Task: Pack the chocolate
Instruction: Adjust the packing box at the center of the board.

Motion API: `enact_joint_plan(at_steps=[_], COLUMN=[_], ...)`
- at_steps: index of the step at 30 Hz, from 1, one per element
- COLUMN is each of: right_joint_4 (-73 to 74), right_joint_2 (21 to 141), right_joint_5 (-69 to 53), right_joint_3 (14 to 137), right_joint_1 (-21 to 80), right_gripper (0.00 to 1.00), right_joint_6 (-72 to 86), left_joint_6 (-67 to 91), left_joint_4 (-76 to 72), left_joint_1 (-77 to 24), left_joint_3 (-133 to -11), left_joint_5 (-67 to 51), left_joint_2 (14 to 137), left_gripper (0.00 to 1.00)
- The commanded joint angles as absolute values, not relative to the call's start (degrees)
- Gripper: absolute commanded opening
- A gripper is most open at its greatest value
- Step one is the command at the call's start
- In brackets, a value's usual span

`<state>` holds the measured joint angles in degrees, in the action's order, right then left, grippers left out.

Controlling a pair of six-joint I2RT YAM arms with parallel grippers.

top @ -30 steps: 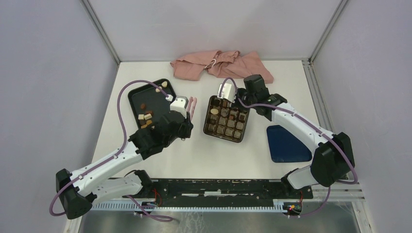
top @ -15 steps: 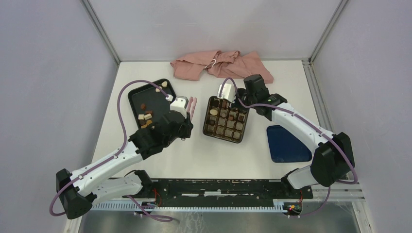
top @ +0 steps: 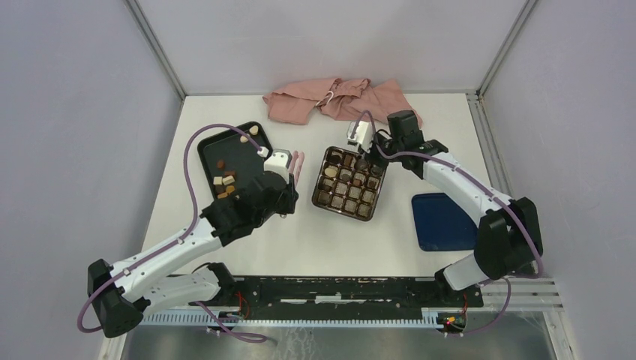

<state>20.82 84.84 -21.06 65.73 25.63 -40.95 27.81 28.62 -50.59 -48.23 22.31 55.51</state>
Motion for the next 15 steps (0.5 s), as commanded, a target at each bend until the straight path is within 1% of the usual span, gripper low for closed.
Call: enact_joint_plan(at_steps=[1, 4, 8, 12, 15], right_joint_4=[17.3, 17.4, 16.1, 15.4, 15.8], right_joint_2=[89.0, 92.5, 95.1, 96.9, 98.4], right_joint_5=[-33.6, -38.6, -38.9, -39.4, -40.7], right_joint_3=[66.9, 67.1, 66.5, 66.0, 66.2], right_joint_1=[20.3, 17.5, 16.4, 16.3, 16.1], right_gripper=[0.00, 0.00, 0.00, 0.01, 0.04], right_joint_6=[-35.1, -32.7, -31.5, -30.8, -30.6], left_joint_6=[25.1, 25.1, 24.9, 23.9, 22.5], left_joint_4=[27.2, 27.2, 27.0, 25.9, 25.4], left_joint_1=[-50.2, -49.8, -48.0, -43.6, -38.7], left_joint_3=[-47.6, -47.6, -47.3, -47.0, -46.7], left_joint_5=[22.9, 22.7, 21.6, 17.1, 13.7], left_joint_2=[55.4, 56.0, 57.1, 58.4, 59.0], left_gripper=[0.34, 0.34, 0.35, 0.35, 0.35])
